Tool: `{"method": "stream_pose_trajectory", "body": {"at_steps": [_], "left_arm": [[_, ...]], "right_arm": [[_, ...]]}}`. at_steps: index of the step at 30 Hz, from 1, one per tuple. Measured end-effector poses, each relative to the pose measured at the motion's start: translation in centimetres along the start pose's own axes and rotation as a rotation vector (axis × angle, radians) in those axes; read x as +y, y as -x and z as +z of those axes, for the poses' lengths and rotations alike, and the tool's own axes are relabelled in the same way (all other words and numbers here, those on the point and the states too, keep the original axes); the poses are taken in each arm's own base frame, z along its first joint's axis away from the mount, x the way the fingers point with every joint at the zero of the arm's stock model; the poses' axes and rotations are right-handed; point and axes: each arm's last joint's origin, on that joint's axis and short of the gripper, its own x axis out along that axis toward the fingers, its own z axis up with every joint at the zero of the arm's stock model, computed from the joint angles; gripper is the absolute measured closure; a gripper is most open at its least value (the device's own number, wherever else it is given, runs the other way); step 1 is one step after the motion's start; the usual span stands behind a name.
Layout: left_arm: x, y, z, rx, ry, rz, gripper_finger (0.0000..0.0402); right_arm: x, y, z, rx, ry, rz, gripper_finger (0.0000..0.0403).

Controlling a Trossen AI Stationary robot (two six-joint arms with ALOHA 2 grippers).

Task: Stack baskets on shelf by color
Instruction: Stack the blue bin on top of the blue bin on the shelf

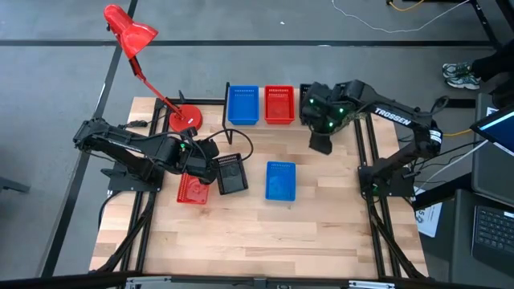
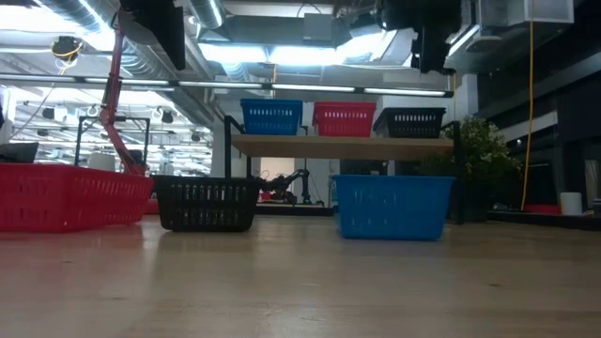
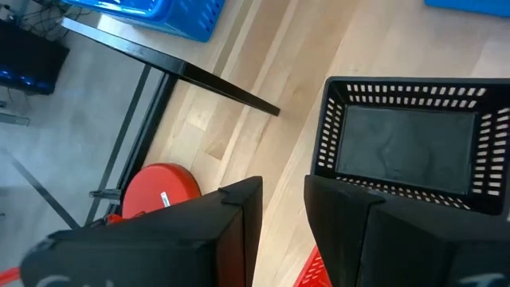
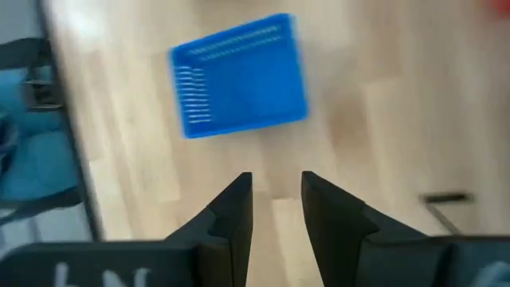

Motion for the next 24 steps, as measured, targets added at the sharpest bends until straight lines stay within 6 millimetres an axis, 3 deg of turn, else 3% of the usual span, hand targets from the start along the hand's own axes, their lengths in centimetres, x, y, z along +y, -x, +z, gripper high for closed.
{"method": "stream_pose_trajectory", "body": {"at_steps": [5,10,16,24], "left_arm": [[-0.1,0.0,-0.1,0.028,0.005,-0.048,0.0314],[-0.3,0.1,-0.8,0.155,0.025,-0.167,0.0314],[-1.2,-1.8,-3.2,0.292,0.014,-0.177,0.0314],[-1.9,-4.0,-5.3,0.325,0.001,-0.117,0.0314]], "right_arm": [[3.0,-1.9,0.7,-0.025,0.133,-0.016,0.0295],[5.3,-6.2,0.5,-0.043,0.244,0.008,0.0295],[6.2,-12.1,-1.7,0.008,0.284,0.081,0.0295],[6.5,-17.6,-3.5,-0.171,0.252,-0.036,0.0295]]}}
